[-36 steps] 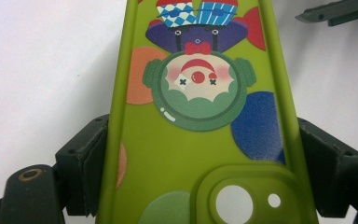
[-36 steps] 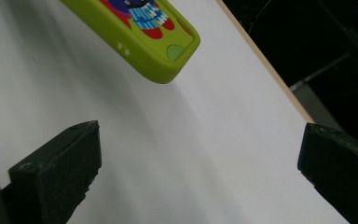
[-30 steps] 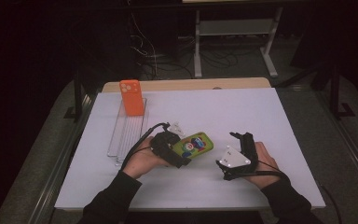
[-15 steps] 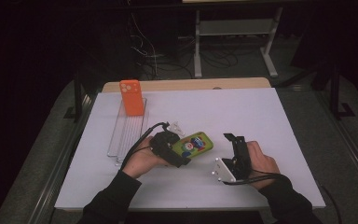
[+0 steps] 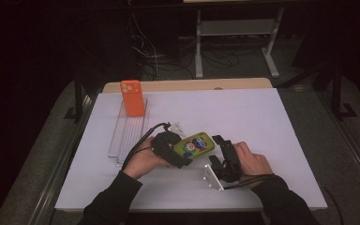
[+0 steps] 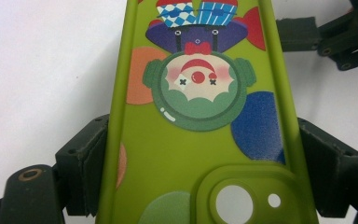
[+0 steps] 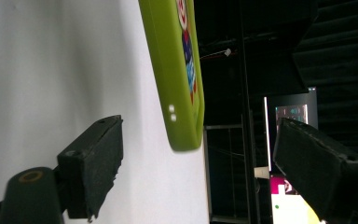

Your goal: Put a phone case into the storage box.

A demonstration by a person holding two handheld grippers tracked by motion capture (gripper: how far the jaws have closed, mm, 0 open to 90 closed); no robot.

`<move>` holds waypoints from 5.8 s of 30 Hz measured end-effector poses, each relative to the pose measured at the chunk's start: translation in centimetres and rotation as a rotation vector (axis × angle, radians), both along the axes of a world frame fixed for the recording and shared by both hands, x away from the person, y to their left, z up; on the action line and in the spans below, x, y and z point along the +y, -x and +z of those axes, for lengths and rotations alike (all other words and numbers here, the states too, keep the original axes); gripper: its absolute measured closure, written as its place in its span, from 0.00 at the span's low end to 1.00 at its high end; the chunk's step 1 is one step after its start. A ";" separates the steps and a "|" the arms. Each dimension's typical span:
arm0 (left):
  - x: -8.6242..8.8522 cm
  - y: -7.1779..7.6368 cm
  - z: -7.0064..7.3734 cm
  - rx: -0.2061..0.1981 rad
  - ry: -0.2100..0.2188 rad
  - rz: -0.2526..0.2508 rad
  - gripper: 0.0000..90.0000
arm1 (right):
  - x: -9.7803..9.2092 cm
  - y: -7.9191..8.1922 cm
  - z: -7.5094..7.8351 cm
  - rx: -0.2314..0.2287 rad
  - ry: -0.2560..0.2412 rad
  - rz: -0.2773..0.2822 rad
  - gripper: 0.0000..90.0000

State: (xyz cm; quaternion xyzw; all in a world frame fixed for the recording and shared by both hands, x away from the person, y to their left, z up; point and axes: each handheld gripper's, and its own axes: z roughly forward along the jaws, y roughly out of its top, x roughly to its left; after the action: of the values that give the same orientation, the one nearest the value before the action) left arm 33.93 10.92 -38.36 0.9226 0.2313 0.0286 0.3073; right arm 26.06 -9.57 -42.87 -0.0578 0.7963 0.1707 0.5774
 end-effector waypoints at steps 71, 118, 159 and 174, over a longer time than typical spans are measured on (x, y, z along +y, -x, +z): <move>2.1 -0.4 1.2 -0.087 0.093 0.058 0.00 | -4.5 -4.8 2.3 0.736 -0.835 -0.152 0.84; -1.7 -3.8 4.0 -0.102 0.393 0.178 0.00 | -3.4 -5.6 2.5 0.987 -1.092 -0.197 0.84; -3.1 -4.3 3.7 -0.091 0.483 0.208 0.14 | -2.3 -5.3 2.6 0.959 -1.042 -0.177 0.83; -0.5 -4.9 5.7 -0.163 0.445 0.247 0.16 | -3.7 -5.1 2.4 0.985 -0.976 -0.215 0.21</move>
State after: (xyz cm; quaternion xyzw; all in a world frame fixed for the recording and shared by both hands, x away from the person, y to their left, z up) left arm 38.81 10.37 -32.63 0.7919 0.3171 0.0883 0.5143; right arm 31.16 -13.24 -40.52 0.3712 0.7990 0.4569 0.1229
